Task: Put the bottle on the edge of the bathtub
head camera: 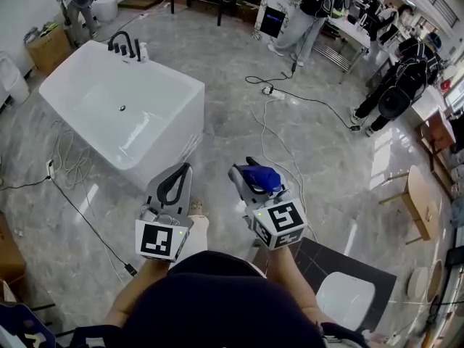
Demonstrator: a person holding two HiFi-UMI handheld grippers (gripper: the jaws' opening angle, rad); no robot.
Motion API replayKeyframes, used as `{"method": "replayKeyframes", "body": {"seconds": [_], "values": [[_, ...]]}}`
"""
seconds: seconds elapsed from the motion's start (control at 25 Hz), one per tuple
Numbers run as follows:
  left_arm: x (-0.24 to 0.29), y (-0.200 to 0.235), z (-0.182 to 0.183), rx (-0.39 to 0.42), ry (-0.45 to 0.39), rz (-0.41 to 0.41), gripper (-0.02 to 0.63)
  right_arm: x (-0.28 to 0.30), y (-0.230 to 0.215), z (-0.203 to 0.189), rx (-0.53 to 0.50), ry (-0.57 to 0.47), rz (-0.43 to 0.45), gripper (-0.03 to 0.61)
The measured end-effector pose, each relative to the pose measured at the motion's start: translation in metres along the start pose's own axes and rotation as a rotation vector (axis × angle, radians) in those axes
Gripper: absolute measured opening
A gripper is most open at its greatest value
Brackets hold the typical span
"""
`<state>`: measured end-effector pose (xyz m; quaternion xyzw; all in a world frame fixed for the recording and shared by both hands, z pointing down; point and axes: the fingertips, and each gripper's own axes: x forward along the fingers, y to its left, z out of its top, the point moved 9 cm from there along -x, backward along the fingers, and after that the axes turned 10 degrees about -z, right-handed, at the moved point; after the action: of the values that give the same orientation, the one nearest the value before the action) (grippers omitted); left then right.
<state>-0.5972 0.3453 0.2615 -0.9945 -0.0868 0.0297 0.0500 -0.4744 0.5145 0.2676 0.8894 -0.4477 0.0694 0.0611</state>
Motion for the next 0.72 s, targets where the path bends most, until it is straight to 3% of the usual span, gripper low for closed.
{"method": "replayKeyframes", "body": {"seconds": [0.36,0.72], "values": [[0.088,0.1,-0.011,0.033,-0.036,-0.038,0.002,0.119,-0.03,0.023,-0.03,-0.001,-0.029,0.141],[0.163,0.191,-0.017,-0.007,-0.03,-0.062,0.002,0.214,-0.05,0.054,-0.045,0.018,-0.06,0.141]]}}
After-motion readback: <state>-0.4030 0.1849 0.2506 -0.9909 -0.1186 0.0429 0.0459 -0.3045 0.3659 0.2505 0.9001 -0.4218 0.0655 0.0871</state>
